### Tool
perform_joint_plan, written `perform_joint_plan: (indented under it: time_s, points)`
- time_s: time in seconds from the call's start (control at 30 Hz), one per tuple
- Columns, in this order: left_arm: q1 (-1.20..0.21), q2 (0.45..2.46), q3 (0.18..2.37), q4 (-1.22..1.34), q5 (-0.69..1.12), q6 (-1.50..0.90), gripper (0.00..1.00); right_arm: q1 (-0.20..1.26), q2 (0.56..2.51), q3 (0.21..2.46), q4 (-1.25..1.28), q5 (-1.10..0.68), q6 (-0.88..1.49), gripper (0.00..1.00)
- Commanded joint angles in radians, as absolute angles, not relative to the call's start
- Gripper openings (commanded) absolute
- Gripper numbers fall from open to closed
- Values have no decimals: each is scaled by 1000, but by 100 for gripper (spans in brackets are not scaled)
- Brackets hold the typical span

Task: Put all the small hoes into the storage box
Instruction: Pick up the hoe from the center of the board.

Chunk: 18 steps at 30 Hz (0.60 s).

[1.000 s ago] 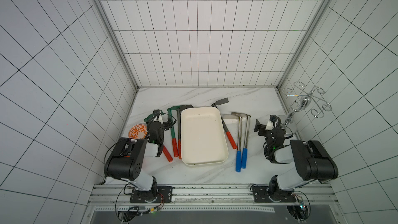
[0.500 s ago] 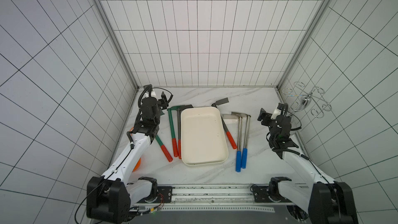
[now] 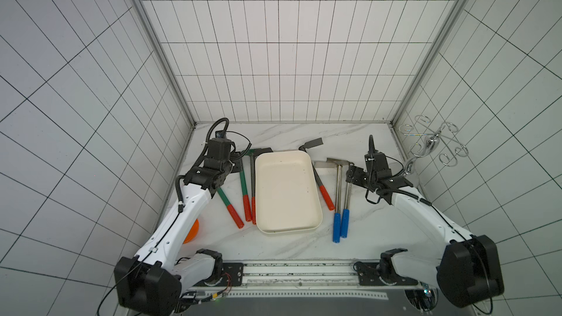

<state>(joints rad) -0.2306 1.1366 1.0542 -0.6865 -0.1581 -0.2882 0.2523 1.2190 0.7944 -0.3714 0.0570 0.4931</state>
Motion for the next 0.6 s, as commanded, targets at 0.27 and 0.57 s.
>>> perform_joint_plan:
  time_s: [0.27, 0.57]
  points:
    - [-234, 1130, 1049, -813, -170, -328, 62, 273, 1319, 986, -500, 75, 523, 69]
    - [-233, 1127, 1049, -833, -176, -303, 61, 270, 1440, 1072, -538, 87, 522, 60]
